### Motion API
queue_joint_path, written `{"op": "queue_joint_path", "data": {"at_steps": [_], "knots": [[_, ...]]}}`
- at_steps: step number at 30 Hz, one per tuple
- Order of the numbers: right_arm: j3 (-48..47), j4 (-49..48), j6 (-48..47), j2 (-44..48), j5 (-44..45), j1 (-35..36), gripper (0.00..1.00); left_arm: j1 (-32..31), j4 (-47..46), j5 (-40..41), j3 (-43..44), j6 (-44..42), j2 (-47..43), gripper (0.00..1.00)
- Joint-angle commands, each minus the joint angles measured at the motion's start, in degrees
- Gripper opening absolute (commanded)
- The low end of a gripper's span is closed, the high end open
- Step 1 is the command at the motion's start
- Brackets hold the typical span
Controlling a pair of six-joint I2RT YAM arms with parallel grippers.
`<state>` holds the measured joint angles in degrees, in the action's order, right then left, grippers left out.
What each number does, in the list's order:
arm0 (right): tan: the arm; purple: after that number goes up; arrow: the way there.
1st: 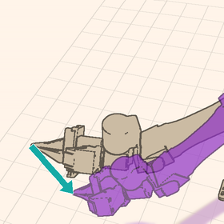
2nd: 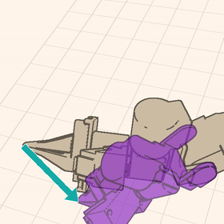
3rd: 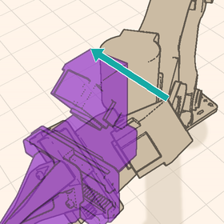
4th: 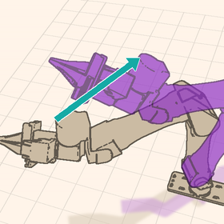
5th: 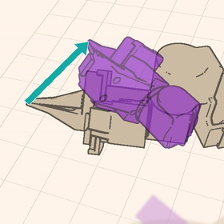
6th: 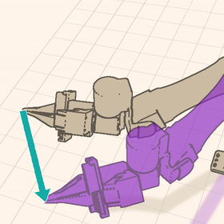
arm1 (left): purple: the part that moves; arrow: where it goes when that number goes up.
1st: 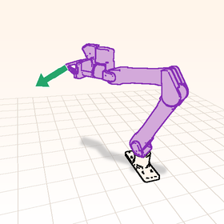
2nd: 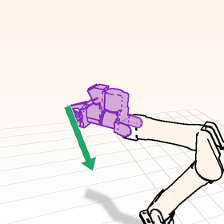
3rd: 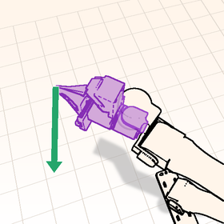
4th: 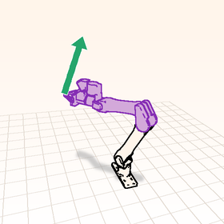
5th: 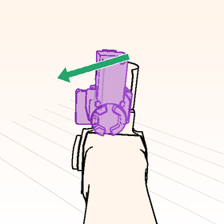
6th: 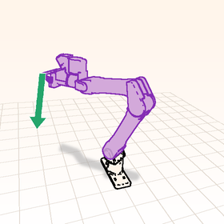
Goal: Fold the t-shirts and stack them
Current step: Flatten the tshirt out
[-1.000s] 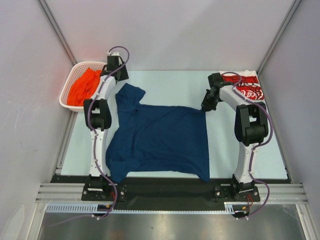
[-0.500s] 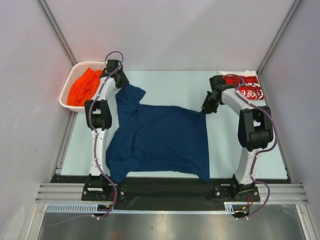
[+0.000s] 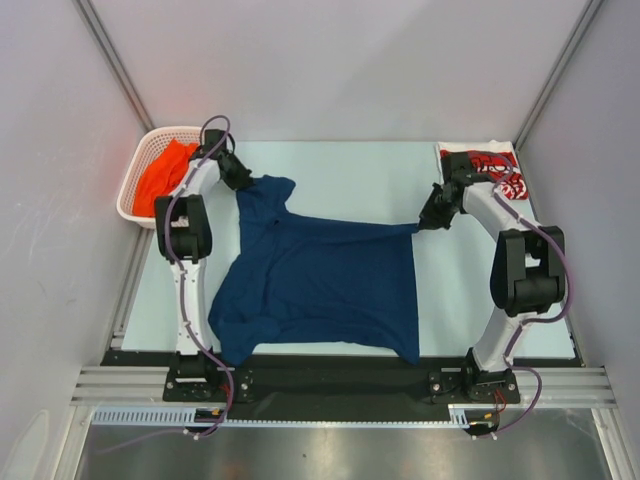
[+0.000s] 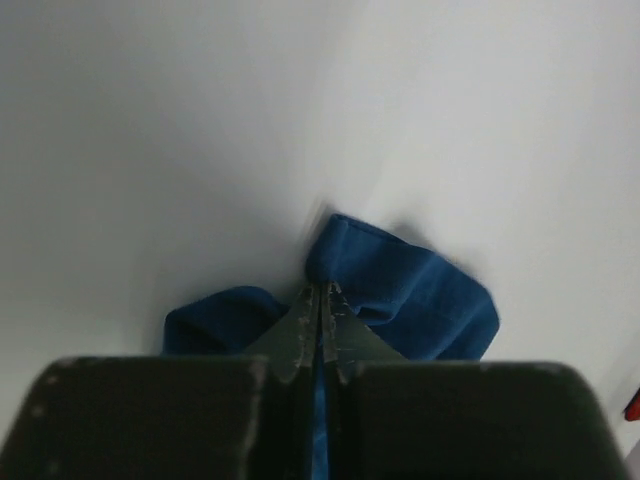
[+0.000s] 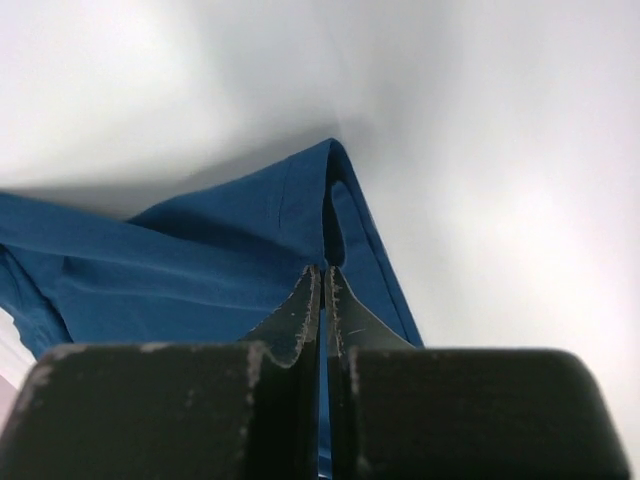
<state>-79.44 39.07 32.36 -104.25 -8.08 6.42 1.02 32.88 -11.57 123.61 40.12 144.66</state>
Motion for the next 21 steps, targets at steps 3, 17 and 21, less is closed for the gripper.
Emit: {"op": "queue_joint_path", "data": {"at_steps": [3, 17, 21], "knots": [[3.2, 2.9, -2.9, 6.4, 0.0, -0.5, 0.0, -2.4, 4.8, 5.5, -10.7, -4.9, -9.0, 0.0], [8.9, 8.3, -6.4, 14.9, -1.3, -0.8, 0.0, -16.2, -0.3, 22.7, -34.7, -16.0, -41.5, 0.0], [11.4, 8.2, -6.5, 17.8, -3.3, -0.4, 0.0, -19.9, 1.2, 23.6, -47.5, -13.8, -50.9, 0.0]]}}
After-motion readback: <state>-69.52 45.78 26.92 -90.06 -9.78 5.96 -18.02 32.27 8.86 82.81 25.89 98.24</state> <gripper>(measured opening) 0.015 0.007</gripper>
